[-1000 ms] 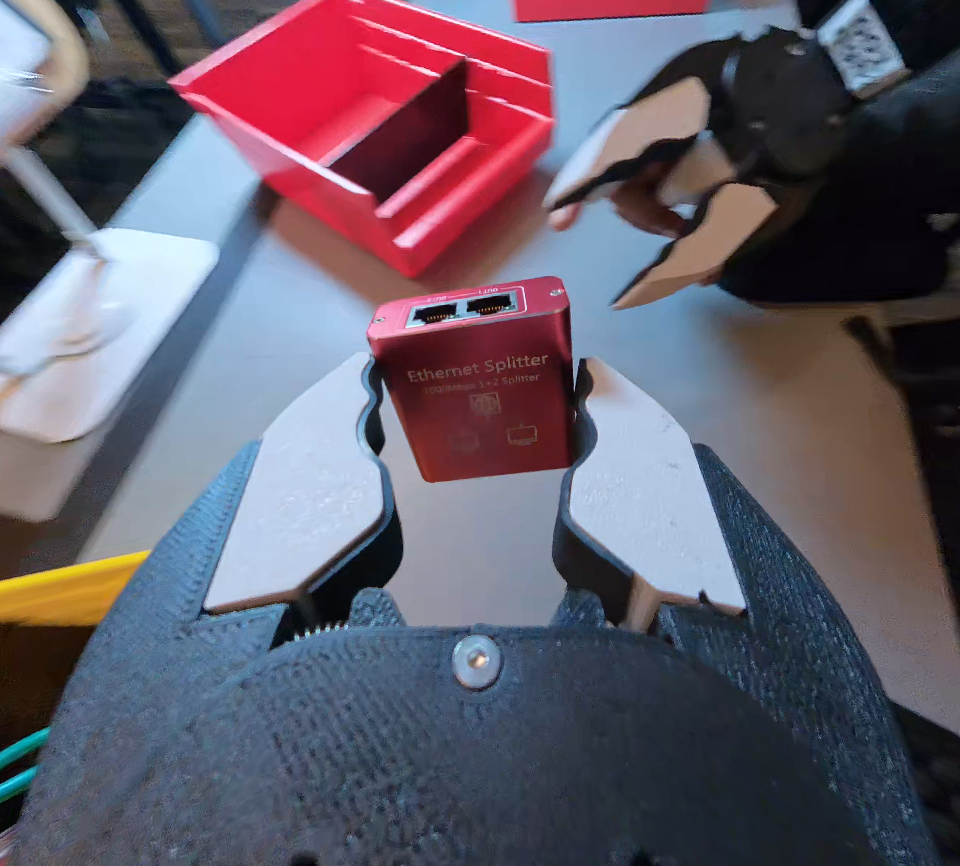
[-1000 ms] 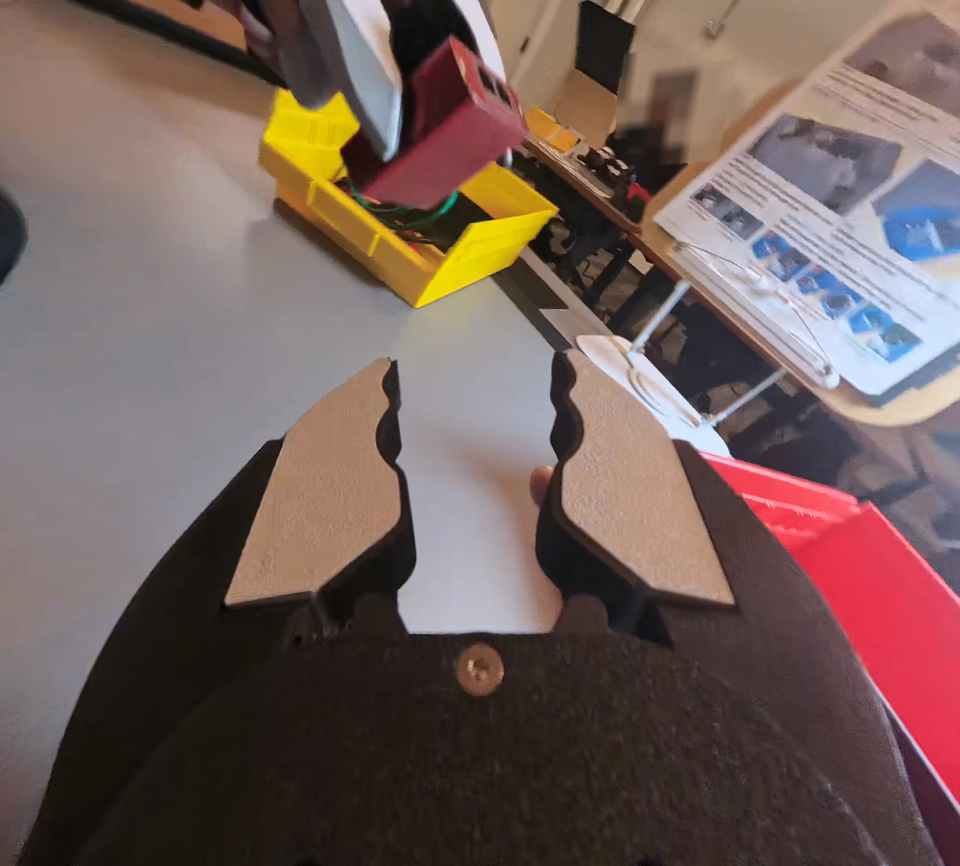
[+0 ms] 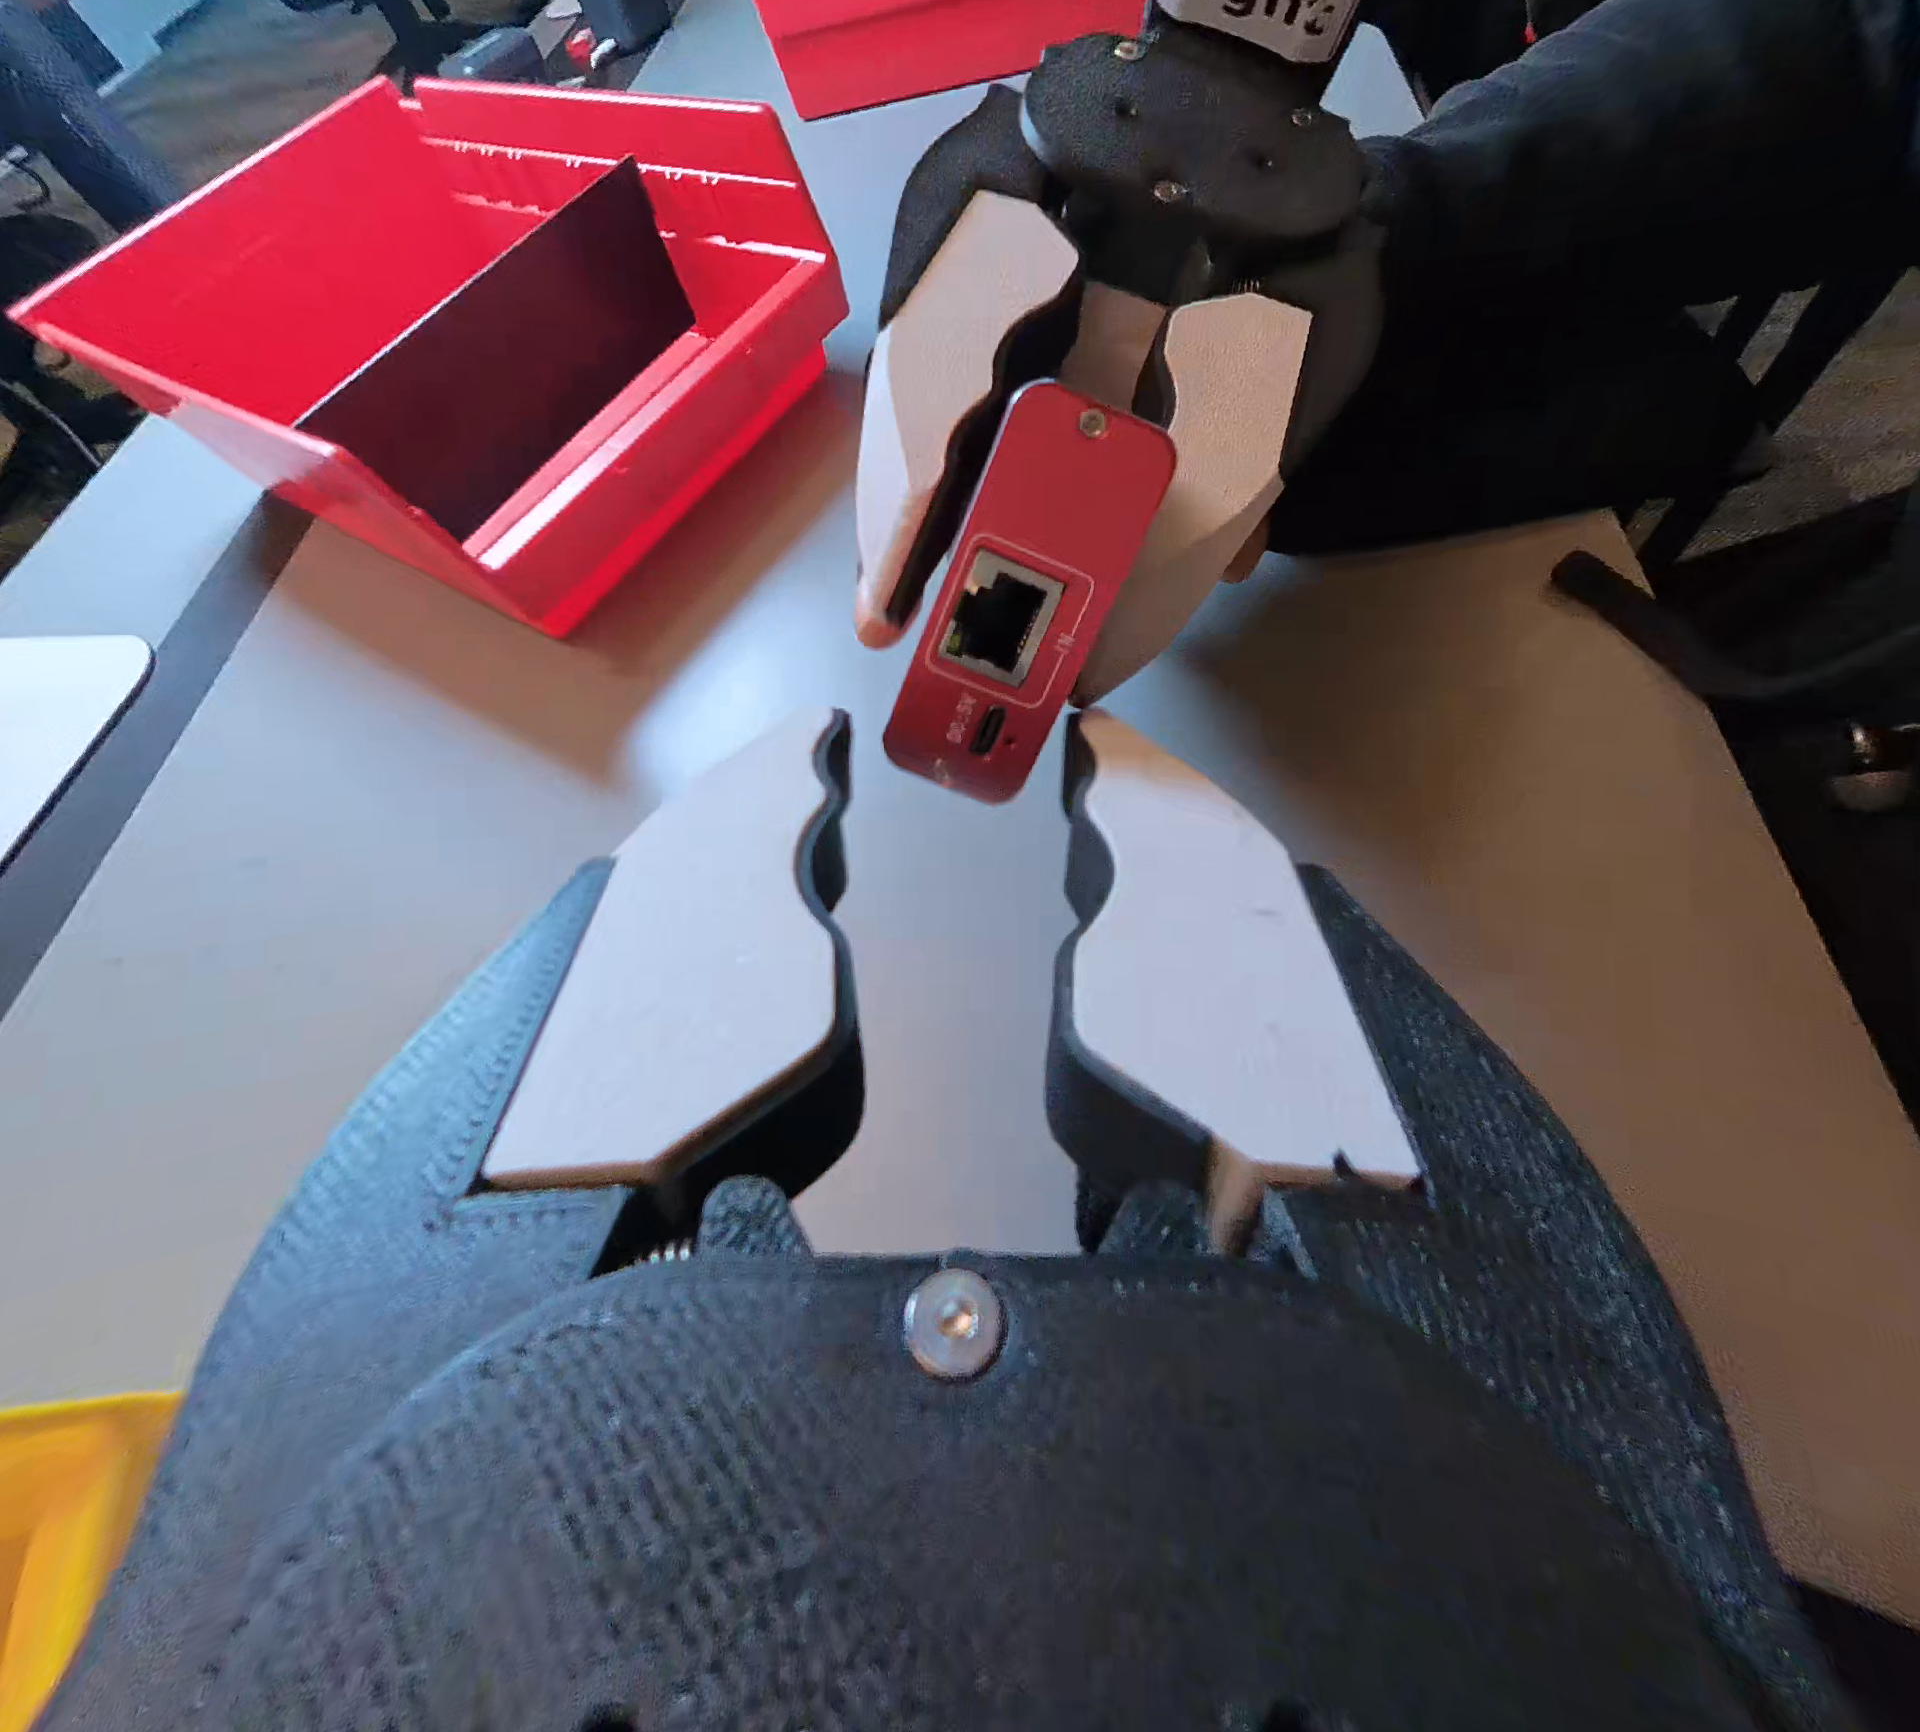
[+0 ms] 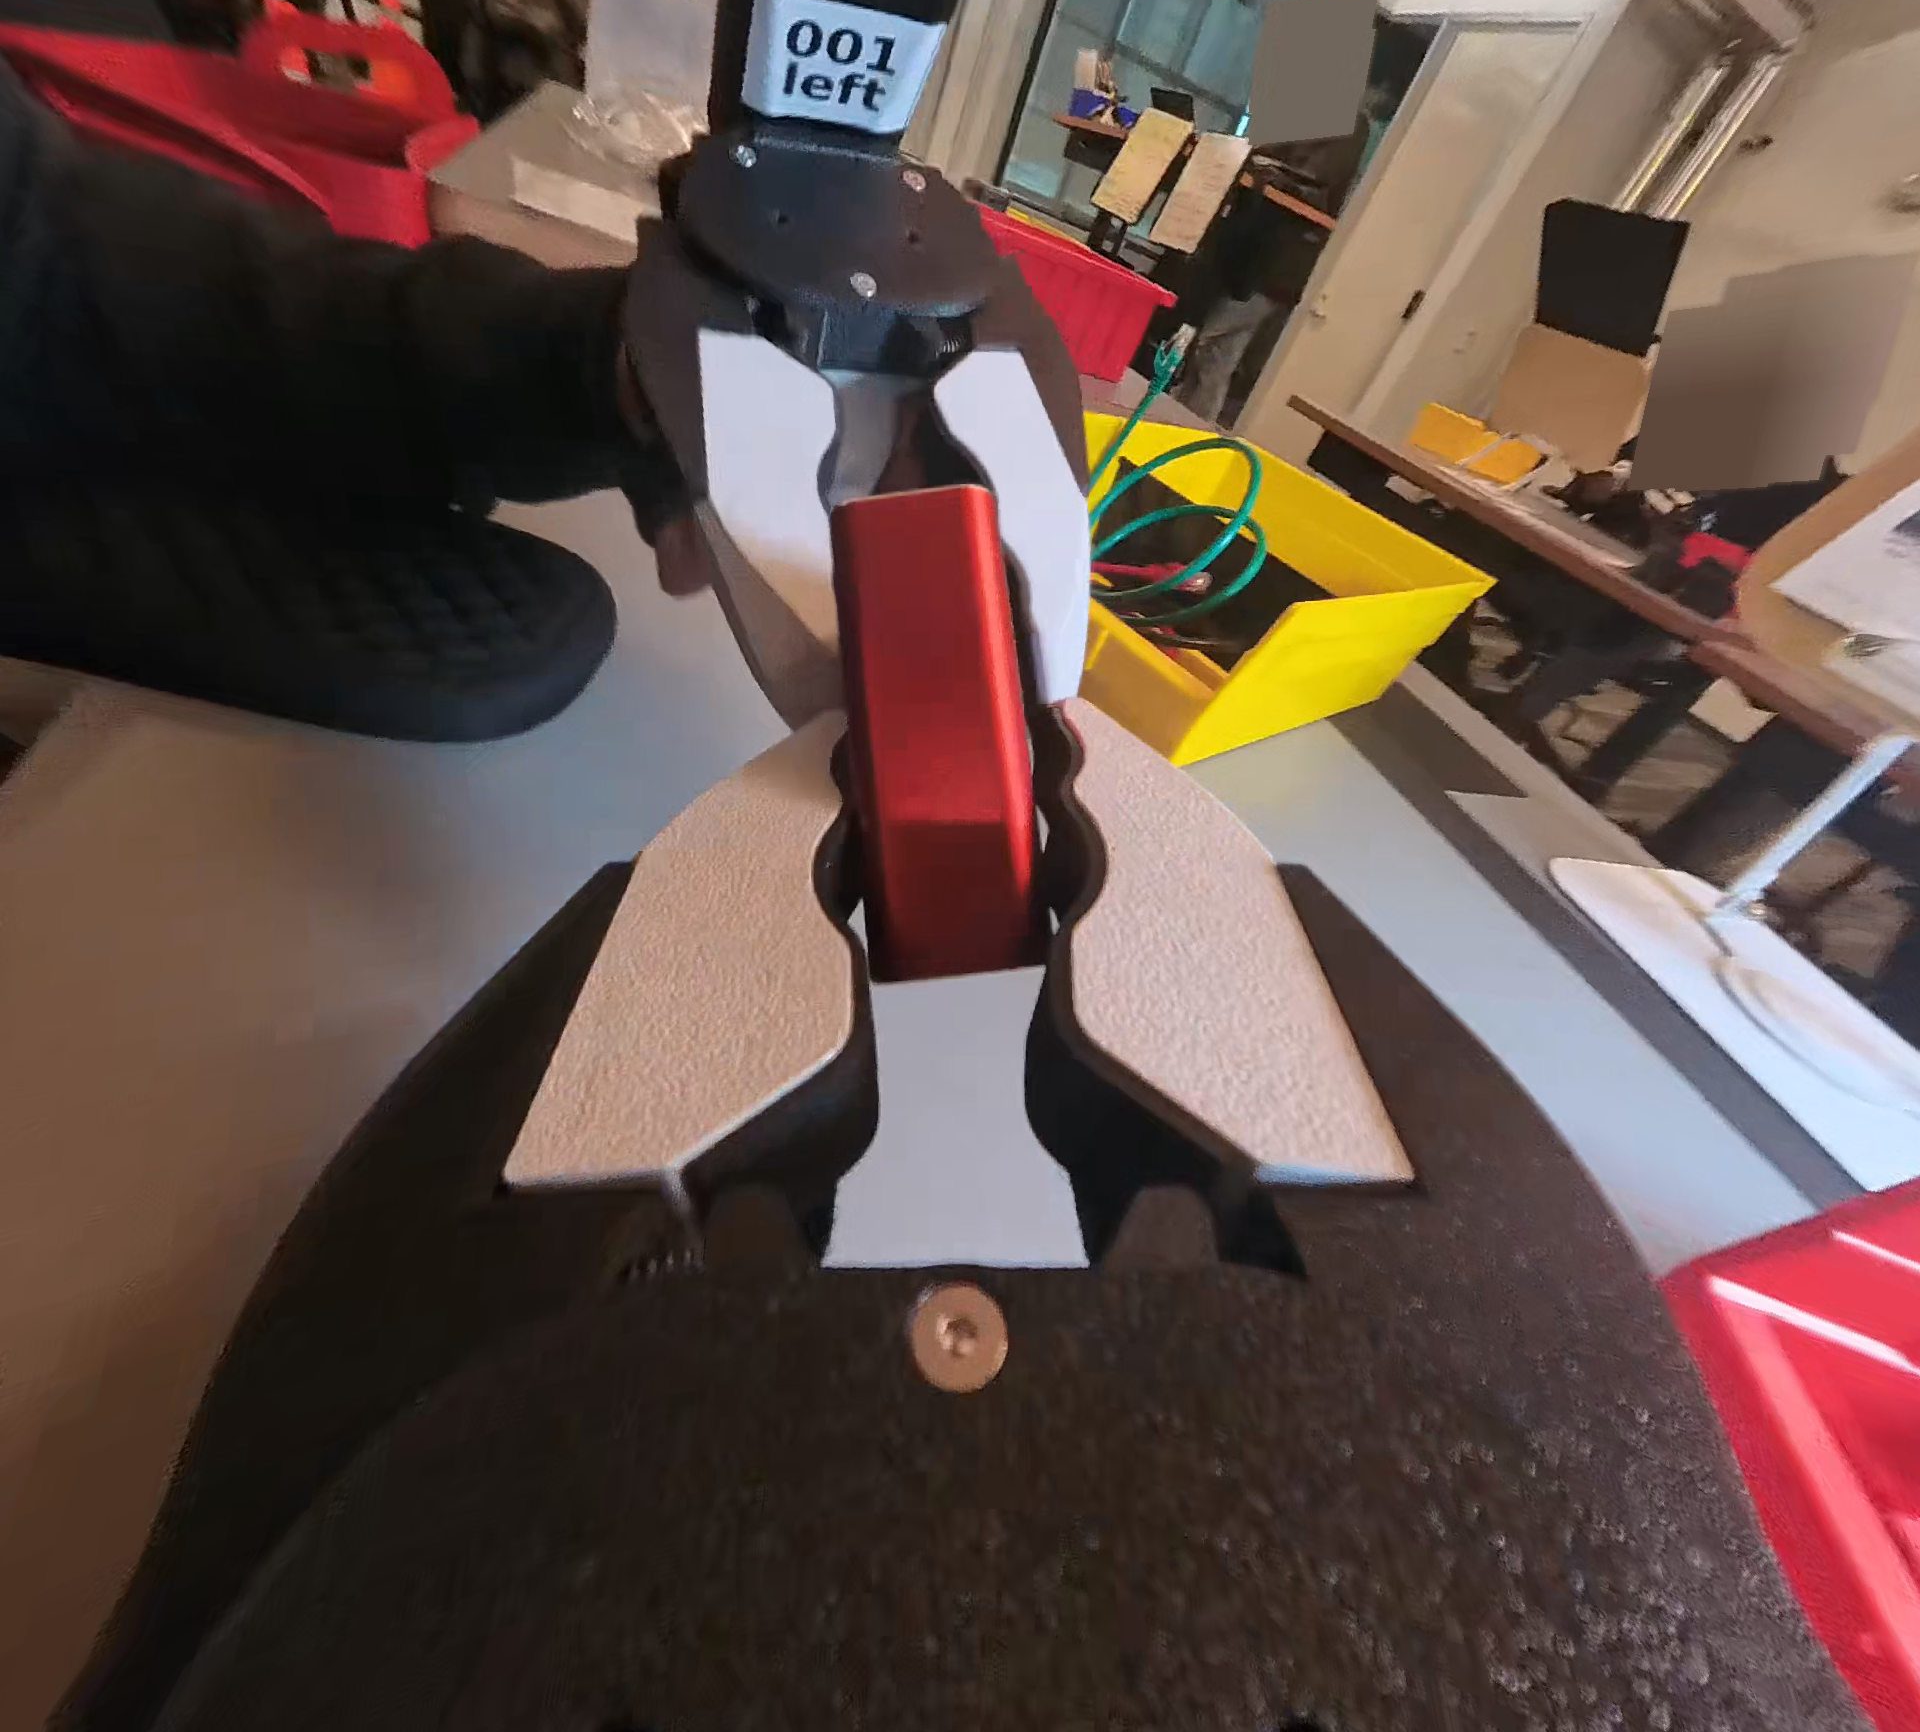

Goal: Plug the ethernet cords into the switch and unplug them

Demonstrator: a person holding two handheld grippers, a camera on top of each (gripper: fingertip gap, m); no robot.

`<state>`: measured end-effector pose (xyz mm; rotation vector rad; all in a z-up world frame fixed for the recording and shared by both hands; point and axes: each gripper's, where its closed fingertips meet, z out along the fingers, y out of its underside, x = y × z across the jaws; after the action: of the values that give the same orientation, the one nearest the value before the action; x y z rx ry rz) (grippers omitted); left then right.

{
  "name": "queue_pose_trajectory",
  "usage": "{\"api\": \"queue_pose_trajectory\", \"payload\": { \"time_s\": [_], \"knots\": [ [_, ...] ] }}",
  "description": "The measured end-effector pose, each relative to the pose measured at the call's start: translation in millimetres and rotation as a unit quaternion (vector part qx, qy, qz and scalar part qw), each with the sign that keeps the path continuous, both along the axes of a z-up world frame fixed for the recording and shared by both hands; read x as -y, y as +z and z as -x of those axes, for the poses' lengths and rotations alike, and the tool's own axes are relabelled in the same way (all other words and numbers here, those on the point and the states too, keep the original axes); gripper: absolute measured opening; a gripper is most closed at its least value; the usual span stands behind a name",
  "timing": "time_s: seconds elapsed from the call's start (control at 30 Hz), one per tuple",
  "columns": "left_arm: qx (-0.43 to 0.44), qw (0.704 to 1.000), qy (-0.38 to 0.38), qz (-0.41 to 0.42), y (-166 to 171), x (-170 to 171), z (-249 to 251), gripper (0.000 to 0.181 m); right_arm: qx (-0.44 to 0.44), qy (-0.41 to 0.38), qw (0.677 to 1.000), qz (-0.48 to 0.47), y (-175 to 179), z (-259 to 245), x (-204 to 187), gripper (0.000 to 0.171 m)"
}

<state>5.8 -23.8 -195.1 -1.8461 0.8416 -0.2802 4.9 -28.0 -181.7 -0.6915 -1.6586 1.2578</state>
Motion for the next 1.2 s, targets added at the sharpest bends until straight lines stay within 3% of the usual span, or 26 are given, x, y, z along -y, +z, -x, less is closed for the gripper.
{"api": "queue_pose_trajectory", "payload": {
  "time_s": [0.03,0.17,0.3,0.53,0.7,0.87,1.0,1.1,1.2],
  "knots": [
    [-0.010,1.000,-0.005,-0.001,-3,0,-2,0.028,0.004,0.002,1.000,0.010,0,0,1,0.030],
    [0.000,1.000,-0.021,-0.007,-7,1,-2,0.028,0.021,-0.003,1.000,-0.016,-5,-1,2,0.029],
    [0.011,0.999,-0.042,0.011,-18,3,2,0.027,0.035,-0.034,0.993,-0.108,-19,4,1,0.030],
    [-0.013,0.999,-0.029,0.039,-41,-3,8,0.028,0.098,-0.067,0.974,-0.194,-47,6,-11,0.030],
    [0.049,0.998,-0.015,0.035,-27,-5,16,0.037,0.076,-0.100,0.968,-0.216,-35,6,-15,0.030],
    [0.073,0.985,0.147,-0.057,34,-9,100,0.040,0.051,-0.134,0.970,-0.195,-19,3,-33,0.029],
    [0.022,0.913,0.376,-0.160,95,31,237,0.035,0.040,-0.149,0.973,-0.170,-10,1,-45,0.029],
    [-0.026,0.861,0.486,-0.146,92,68,328,0.035,0.033,-0.150,0.976,-0.156,-5,0,-47,0.029],
    [-0.070,0.847,0.522,-0.074,55,82,381,0.037,0.032,-0.145,0.977,-0.152,-5,-1,-46,0.029]
  ]
}}
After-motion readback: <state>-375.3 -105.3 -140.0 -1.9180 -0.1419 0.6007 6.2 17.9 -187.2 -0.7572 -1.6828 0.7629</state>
